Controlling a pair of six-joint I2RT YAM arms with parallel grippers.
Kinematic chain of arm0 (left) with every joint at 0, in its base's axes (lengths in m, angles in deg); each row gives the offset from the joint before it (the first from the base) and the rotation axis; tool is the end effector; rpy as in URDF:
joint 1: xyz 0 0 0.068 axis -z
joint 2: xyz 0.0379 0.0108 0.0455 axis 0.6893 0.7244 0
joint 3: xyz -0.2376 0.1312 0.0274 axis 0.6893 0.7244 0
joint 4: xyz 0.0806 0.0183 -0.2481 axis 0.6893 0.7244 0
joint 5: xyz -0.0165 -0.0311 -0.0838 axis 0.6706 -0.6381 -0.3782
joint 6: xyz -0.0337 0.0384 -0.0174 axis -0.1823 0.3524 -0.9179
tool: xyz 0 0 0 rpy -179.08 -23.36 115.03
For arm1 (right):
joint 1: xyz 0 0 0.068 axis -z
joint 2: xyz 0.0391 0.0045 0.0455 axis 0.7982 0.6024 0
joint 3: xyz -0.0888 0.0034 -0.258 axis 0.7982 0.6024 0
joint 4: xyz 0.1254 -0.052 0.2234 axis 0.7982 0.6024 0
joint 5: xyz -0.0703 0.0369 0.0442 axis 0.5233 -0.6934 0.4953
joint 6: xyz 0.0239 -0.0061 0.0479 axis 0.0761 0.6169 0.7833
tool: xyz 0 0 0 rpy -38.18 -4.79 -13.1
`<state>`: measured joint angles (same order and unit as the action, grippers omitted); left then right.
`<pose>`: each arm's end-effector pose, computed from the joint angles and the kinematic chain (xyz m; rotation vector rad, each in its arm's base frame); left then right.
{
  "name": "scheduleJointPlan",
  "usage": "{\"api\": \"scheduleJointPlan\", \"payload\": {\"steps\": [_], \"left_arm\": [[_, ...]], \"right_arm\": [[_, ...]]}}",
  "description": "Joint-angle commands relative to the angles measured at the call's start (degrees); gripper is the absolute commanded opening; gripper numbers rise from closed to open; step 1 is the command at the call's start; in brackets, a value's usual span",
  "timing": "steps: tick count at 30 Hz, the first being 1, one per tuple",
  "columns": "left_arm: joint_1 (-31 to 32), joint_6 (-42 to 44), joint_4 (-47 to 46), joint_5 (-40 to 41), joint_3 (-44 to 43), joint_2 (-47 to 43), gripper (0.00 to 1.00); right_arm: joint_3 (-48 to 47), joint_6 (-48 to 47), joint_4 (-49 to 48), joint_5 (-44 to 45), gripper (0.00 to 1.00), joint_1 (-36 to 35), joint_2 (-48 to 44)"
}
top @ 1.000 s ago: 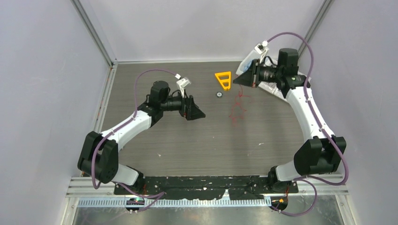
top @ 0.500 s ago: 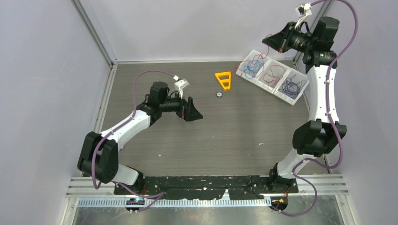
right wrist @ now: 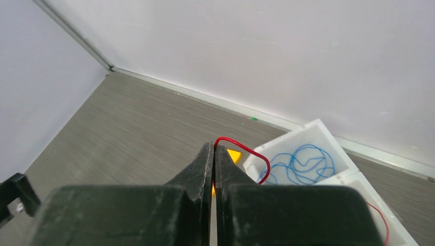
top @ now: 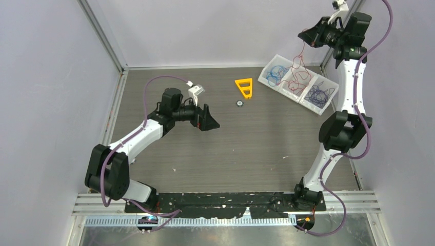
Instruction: Untangle the cables
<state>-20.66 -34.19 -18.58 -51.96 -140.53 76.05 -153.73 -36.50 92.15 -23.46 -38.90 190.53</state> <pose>0.2792 -0.1451 0.2609 0.6513 2.0356 -1.1965 0.4391 -0.0822 0.4500 -0.2955 1.6955 0.6667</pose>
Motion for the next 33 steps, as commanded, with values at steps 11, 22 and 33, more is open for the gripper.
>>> {"api": "scheduleJointPlan", "payload": {"steps": [11,22,33], "left_arm": [[-2.4,2.3,2.4,-0.2,-1.0,-1.4,0.99],[-3.2,2.4,2.7,-1.0,-0.4,-1.1,0.99],[-3.5,2.4,2.0,-1.8,0.3,-1.1,1.0]], "right_arm": [[-3.6,-6.8,-3.9,5.2,0.06,2.8,7.5],[-4.5,-5.1,-4.3,3.6,0.05,4.5,5.8],[-1.2,-6.2,-4.6,2.6,0.05,5.2,2.3]]}}
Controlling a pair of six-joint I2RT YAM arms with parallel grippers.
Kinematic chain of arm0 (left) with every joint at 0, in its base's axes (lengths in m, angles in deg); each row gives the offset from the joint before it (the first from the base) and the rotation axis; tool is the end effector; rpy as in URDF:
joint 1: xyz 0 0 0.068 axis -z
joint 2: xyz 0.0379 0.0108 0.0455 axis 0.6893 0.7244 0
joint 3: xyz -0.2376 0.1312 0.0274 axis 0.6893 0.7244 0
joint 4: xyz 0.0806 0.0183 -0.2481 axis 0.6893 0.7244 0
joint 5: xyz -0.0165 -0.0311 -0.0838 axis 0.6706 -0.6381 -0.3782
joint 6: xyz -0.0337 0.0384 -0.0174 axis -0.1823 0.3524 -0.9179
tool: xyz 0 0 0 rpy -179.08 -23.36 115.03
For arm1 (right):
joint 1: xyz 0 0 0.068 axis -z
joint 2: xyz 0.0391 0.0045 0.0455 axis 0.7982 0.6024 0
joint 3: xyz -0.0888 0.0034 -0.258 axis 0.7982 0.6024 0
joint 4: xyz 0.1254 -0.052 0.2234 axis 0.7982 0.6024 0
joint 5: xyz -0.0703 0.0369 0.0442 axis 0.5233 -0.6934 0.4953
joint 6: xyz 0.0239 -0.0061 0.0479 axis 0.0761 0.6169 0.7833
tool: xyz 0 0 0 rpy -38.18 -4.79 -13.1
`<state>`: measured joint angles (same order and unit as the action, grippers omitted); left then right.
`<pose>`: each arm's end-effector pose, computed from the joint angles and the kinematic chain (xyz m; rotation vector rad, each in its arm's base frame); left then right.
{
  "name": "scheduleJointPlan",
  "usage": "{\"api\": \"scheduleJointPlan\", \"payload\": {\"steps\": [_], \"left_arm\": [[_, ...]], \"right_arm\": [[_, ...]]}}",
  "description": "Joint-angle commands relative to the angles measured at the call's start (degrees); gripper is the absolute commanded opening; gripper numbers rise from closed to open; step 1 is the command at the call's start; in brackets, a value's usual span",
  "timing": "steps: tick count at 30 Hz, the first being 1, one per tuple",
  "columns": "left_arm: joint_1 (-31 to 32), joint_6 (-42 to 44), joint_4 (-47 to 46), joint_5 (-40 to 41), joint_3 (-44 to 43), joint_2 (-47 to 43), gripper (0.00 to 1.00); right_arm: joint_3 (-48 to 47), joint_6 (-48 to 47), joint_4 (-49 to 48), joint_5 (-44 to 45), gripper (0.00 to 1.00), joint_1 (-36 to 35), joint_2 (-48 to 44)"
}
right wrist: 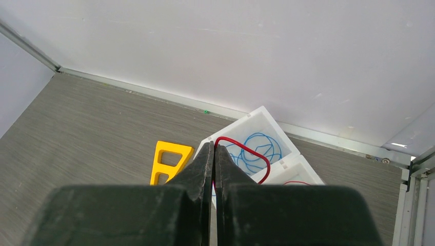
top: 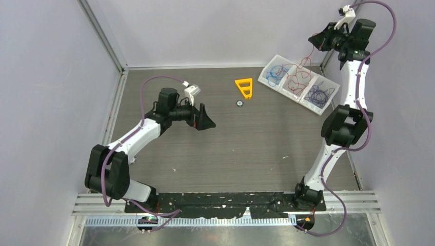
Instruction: Untangle the cables
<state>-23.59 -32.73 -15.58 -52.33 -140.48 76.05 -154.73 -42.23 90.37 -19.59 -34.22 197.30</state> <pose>0.2835 -0.1298 0.2562 0.6096 2.0797 -1.1678 0.4665 -0.1316 0.4058 -0.2281 1.7452 0.5065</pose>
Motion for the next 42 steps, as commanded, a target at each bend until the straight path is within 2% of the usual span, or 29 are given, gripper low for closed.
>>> {"api": "scheduleJointPlan", "payload": {"steps": [1,10,21,32,42], "left_arm": [[-0.6,1.0,-0.9,-1.5,0.5,-1.2,0.99],[-0.9,1.2,-0.8,-1.8,1.2,-1.0,1.0],[-1.1,1.3,-0.2,-1.8,1.0,-0.7,0.99],[-1.1,0.7,-0.3,-1.9,0.6,0.6,1.0],[-1.1,-1.8,-2.4,-2.0,1.0,1.5,0.99]], "right_arm": [[-0.2,-0.3,-2.8,-1.5,0.05,0.5,-4.6],[-0.3,1.2,-3.3,-2.5,0.05,0.6,-5.6],[-0.3,-2.6,-0.9,-0.8,0.05,0.8,-5.2],[2.1,-4.4,0.9,-3.8,0.05,2.4,-8.7],[1.9,-6.6,2.1,-3.8,0.06,2.5,-7.0]]}}
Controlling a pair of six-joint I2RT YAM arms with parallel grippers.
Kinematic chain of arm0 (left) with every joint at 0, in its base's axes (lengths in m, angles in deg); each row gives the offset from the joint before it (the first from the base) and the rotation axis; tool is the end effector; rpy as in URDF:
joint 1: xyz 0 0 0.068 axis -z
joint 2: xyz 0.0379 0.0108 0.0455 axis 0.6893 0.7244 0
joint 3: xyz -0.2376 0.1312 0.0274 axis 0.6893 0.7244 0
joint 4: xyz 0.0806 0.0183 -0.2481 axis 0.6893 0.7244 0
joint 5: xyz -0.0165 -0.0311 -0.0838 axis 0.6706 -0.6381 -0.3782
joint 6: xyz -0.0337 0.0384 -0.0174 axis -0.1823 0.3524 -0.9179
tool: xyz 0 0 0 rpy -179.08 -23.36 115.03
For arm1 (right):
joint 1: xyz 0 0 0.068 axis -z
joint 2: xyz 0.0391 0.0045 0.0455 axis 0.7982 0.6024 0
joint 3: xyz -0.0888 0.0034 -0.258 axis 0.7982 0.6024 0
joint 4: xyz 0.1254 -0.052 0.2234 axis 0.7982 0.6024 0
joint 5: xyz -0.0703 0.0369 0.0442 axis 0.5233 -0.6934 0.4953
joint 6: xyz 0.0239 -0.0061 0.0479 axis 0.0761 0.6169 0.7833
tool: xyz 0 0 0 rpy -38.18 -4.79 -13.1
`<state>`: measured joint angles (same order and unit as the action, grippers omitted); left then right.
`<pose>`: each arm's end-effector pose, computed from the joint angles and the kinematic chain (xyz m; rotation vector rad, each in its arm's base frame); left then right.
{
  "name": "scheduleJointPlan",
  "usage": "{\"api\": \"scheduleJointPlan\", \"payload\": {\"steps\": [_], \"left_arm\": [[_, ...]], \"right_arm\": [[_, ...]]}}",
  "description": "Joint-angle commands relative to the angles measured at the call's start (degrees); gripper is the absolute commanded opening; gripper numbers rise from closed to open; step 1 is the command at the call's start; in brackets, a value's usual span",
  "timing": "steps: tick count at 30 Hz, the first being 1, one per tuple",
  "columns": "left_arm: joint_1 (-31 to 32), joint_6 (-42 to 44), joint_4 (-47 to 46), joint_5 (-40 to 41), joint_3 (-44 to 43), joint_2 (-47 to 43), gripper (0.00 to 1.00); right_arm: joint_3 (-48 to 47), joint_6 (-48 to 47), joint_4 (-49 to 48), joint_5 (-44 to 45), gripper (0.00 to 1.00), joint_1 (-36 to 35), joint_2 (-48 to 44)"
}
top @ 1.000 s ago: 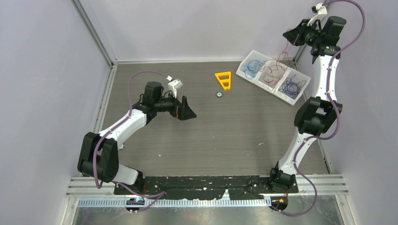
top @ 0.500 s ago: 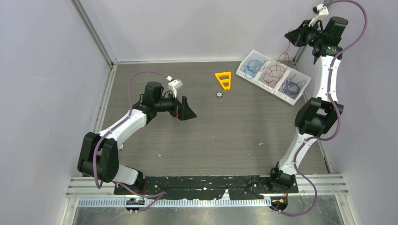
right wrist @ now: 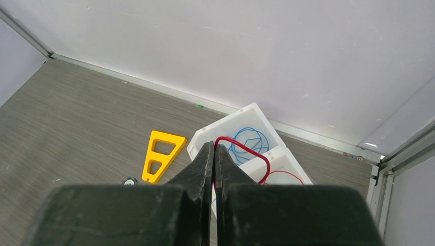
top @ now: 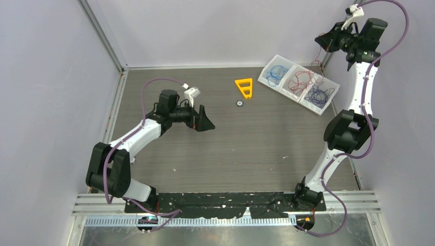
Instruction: Untangle the cables
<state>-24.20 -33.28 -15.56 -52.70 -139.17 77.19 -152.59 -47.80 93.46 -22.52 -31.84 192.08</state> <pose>0.2845 -0.1268 0.2431 0.5797 2.1280 -1.1813 0.4353 -0.1397 0.4296 -0.3112 1.7177 0.4504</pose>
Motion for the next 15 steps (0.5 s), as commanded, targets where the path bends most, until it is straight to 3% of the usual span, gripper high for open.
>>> {"api": "scheduleJointPlan", "payload": {"steps": [1,15], "left_arm": [[-0.5,-1.5,-2.6,-1.7,-0.3,0.4,0.99],[-0.5,-1.5,-1.2,-1.2,-1.5,1.3,1.0]], "right_arm": [[-0.8,-0.9,-1.1,-0.5,0.05,0.1,-1.2],[-7.6,0.9,-9.5,5.2,0.05,-3.6,12.6]]}}
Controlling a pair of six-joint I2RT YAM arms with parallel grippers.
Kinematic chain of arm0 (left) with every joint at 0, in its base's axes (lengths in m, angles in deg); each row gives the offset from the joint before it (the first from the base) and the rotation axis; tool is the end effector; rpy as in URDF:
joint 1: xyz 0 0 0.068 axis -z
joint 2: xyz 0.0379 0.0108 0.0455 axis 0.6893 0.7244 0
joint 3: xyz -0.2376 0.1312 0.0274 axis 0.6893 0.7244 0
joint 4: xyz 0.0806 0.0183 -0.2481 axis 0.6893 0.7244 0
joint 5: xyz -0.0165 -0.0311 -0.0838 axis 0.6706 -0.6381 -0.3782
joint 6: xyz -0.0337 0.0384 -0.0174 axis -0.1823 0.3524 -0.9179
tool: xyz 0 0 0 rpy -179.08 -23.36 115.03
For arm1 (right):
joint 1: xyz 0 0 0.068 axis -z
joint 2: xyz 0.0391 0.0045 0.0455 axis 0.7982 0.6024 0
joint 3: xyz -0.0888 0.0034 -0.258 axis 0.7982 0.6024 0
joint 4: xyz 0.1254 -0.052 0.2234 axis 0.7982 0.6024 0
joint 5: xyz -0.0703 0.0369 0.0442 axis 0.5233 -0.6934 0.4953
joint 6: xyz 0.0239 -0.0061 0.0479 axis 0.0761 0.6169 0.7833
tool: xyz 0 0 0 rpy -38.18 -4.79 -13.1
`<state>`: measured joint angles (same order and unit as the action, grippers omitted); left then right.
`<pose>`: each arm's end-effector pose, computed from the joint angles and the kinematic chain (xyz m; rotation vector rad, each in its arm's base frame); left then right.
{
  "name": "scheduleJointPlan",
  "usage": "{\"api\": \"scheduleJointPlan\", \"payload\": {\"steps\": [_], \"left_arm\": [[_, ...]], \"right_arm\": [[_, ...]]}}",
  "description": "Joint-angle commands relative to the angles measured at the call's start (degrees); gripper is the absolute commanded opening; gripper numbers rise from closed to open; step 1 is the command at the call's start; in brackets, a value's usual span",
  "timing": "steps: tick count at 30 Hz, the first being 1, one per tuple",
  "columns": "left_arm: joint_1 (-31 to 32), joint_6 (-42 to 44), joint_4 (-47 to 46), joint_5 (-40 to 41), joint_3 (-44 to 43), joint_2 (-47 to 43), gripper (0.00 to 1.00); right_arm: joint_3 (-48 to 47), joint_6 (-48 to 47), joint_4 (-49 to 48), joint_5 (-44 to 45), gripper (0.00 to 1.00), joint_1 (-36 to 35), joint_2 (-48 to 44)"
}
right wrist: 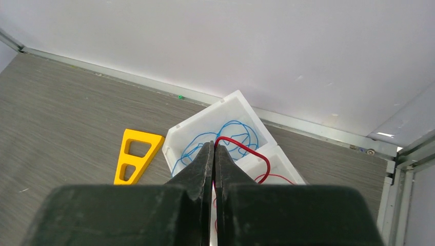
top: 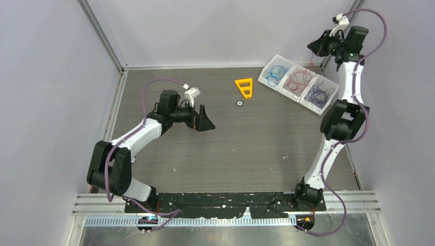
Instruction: Untangle the cables
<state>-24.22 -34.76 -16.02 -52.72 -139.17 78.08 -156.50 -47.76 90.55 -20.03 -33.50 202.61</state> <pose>0.2868 -0.1275 0.2392 0.5512 2.1491 -1.1966 0.4872 -0.1451 0.3718 -0.2788 1.7785 0.4658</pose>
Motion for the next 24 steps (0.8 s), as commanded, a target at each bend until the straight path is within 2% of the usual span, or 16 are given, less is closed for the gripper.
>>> {"api": "scheduleJointPlan", "payload": {"steps": [1,8,18,24], "left_arm": [[-0.5,0.1,-0.6,-1.1,-1.6,0.3,1.0],[-0.5,0.5,0.0,-0.8,-1.0,0.0,0.99],[-1.6,1.9,1.8,-0.3,0.5,-1.8,1.0],[-1.7,1.8,1.8,-0.8,0.3,-1.1,0.99]], "right_arm": [[-3.7,1.4,-7.4,3.3,0.05,-2.1,2.5],[-2.3,2.4,-10.4,4.5,0.05,-4.3,6.2],[18.3,-3.0,-7.3,7.1,0.06,-2.4,-0.6],[20.3,-8.7,-1.3,14.4,0.05,-2.4,0.3]]}}
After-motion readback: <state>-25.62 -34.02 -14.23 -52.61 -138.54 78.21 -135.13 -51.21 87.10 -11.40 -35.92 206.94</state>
